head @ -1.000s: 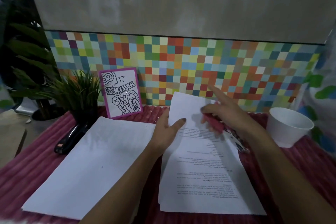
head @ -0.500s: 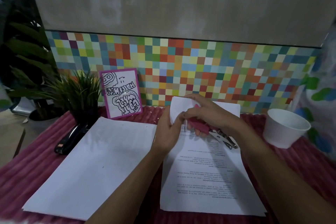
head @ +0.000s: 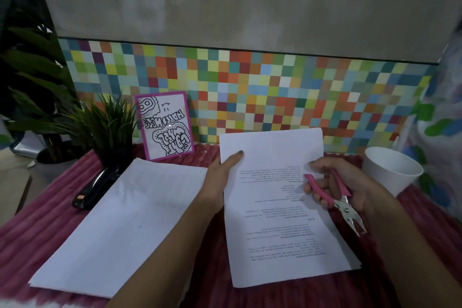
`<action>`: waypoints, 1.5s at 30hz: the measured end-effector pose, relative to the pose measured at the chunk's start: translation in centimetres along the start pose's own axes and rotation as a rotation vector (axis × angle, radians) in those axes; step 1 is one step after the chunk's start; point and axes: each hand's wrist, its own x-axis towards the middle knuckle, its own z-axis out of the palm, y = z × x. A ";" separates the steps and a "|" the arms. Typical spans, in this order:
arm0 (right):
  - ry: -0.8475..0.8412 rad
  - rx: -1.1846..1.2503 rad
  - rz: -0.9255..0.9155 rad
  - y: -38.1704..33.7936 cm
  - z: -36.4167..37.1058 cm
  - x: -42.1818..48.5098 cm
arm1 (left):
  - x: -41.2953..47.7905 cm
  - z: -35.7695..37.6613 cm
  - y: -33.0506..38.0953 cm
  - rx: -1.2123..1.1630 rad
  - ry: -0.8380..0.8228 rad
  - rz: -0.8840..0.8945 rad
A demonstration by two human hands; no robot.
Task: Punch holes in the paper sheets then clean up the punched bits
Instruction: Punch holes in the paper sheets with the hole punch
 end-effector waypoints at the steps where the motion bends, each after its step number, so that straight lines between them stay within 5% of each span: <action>1: -0.002 0.003 0.005 0.1 -0.1 0.1 | 0.0 -0.1 -0.1 -0.007 -0.036 -0.036; 13: -0.023 -0.049 0.138 -0.1 0.0 1.2 | 0.5 0.4 -0.3 0.148 -0.012 0.038; 19: -0.058 0.032 0.200 -0.1 0.3 2.1 | 1.3 -0.2 -0.2 -0.050 -0.136 -0.248; 27: -0.166 -0.074 0.290 0.9 -1.0 1.1 | 2.7 -0.3 -0.8 0.098 0.196 -0.018; 33: -0.157 -0.150 0.361 2.6 0.1 -0.1 | 2.7 -0.3 -1.8 0.157 0.087 -0.063; 35: -0.055 -0.281 0.305 1.4 0.4 -0.8 | 2.5 -0.5 -1.7 0.179 0.069 -0.025; 38: 0.175 -0.574 -0.048 -1.8 1.5 -1.2 | 2.2 -0.5 -1.2 0.242 0.010 0.059; 40: 0.123 -0.565 -0.228 -4.0 3.6 -1.2 | 2.0 -0.4 -0.9 0.256 -0.028 0.100; 45: -0.159 -0.647 -0.215 -6.9 9.3 -0.4 | 1.8 0.1 -0.4 0.281 -0.121 0.202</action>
